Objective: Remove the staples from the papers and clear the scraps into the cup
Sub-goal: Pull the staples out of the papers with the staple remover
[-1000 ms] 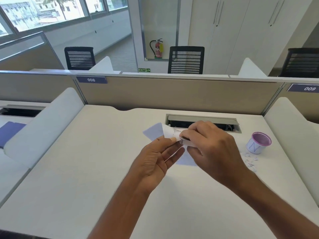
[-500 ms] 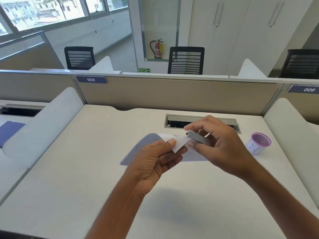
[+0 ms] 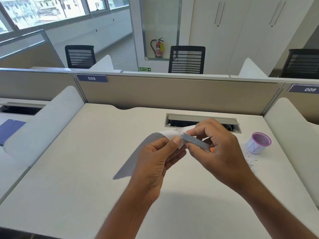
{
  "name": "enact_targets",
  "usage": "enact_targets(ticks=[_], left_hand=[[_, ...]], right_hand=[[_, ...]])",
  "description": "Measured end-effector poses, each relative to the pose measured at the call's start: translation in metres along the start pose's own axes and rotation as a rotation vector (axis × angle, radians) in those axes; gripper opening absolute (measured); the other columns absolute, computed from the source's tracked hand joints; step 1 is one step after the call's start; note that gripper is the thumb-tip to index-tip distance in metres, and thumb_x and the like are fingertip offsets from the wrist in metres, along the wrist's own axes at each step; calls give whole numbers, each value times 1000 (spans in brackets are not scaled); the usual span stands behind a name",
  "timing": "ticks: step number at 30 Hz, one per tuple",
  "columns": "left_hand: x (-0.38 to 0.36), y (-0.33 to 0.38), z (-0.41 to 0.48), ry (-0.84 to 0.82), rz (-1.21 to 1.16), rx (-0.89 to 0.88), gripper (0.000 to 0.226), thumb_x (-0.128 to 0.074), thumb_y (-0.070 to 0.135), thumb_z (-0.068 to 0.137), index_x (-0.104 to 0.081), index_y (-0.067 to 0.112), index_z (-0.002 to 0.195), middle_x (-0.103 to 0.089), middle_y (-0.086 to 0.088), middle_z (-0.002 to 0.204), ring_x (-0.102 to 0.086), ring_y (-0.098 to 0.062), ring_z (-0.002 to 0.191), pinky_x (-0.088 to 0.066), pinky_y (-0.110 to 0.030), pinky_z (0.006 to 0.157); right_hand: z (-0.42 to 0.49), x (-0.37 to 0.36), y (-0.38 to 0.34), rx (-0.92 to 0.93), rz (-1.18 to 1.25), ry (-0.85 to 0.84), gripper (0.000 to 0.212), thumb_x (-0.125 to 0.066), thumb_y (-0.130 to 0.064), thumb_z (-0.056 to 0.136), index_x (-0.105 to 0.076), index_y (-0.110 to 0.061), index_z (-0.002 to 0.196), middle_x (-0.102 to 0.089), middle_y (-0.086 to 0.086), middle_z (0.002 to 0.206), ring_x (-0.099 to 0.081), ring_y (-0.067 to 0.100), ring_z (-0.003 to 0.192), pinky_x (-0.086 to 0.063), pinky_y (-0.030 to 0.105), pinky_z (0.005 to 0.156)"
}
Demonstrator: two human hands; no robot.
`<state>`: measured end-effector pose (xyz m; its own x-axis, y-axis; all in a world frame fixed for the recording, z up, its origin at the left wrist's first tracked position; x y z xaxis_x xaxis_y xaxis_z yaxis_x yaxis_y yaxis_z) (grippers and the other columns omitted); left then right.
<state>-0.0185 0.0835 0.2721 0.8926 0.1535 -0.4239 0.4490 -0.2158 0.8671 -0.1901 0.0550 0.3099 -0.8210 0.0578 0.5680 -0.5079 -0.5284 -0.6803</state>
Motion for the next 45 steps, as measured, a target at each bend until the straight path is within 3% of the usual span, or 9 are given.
enact_targets(ticks=[5, 9, 14, 20, 25, 31, 36, 39, 45], left_hand=[[-2, 4, -4, 2, 2, -18, 18, -71, 15, 102, -89, 15, 98, -86, -11, 111, -84, -25, 105, -66, -31, 98], [-4, 2, -8, -19, 29, -57, 18, -71, 15, 103, -85, 5, 109, -85, -13, 114, -82, -26, 111, -62, -35, 107], [-6, 2, -10, -35, 23, -78, 18, -70, 14, 103, -86, 7, 108, -85, -13, 117, -81, -27, 115, -60, -39, 111], [-9, 2, -17, -39, 50, -136, 23, -66, 8, 106, -83, 14, 120, -85, -8, 119, -81, -24, 116, -59, -38, 111], [-5, 6, -20, -6, 86, -147, 22, -68, 6, 105, -81, 13, 121, -86, -7, 116, -82, -25, 112, -61, -39, 108], [-2, 9, -20, 8, 51, -112, 18, -67, 17, 106, -84, 11, 109, -86, -11, 113, -83, -26, 108, -64, -35, 103], [-6, 11, -23, 48, 48, -146, 38, -64, 17, 108, -87, 20, 78, -87, -12, 103, -84, -25, 103, -66, -24, 88], [-8, 8, -24, 85, 69, -178, 36, -65, 16, 108, -85, 14, 78, -86, -14, 101, -84, -27, 103, -66, -30, 95], [-11, 7, -25, 115, 94, -177, 30, -65, 20, 109, -84, 2, 95, -87, -12, 100, -85, -24, 101, -62, -42, 105]], right_hand=[[-4, 0, 0, 16, -20, 47, 16, -84, -11, 90, -75, -19, 101, -65, -5, 100, -65, 18, 92, -55, 36, 70], [-6, 0, -3, 38, -20, 75, 12, -84, -17, 93, -75, -18, 101, -64, -6, 100, -64, 17, 94, -55, 32, 70], [-6, 0, -6, 54, -35, 92, 10, -84, -15, 93, -75, -15, 98, -64, -6, 98, -64, 17, 92, -53, 30, 69], [-10, -3, -7, -3, 33, 119, 13, -86, -18, 91, -76, -16, 100, -66, -6, 97, -65, 14, 93, -47, 12, 70], [-12, -6, -5, 17, 65, 119, 15, -86, -16, 90, -78, -18, 102, -66, -7, 100, -66, 14, 95, -54, 21, 68], [-9, -4, -6, 65, 42, 91, 12, -85, -16, 91, -79, -14, 102, -66, -4, 99, -66, 16, 95, -55, 27, 70], [-10, -5, -8, 25, 76, 86, 15, -88, -14, 89, -80, -18, 102, -67, -6, 98, -67, 17, 93, -55, 25, 69], [-13, -7, -9, -22, 124, 107, 19, -89, -20, 88, -80, -26, 103, -68, -8, 97, -68, 17, 93, -55, 23, 67], [-18, -9, -13, 53, 11, 168, 19, -87, -17, 88, -80, -16, 105, -64, -5, 95, -64, 10, 90, -48, 10, 69]])
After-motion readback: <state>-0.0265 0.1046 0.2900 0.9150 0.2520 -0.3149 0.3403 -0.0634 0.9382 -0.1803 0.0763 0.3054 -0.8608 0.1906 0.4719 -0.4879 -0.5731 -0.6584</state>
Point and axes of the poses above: each hand's wrist, its own z-axis towards the middle knuckle, its own x-axis out of the back of the hand, y = z × x, the point moved 4 cm from there along z, towards the middle knuckle
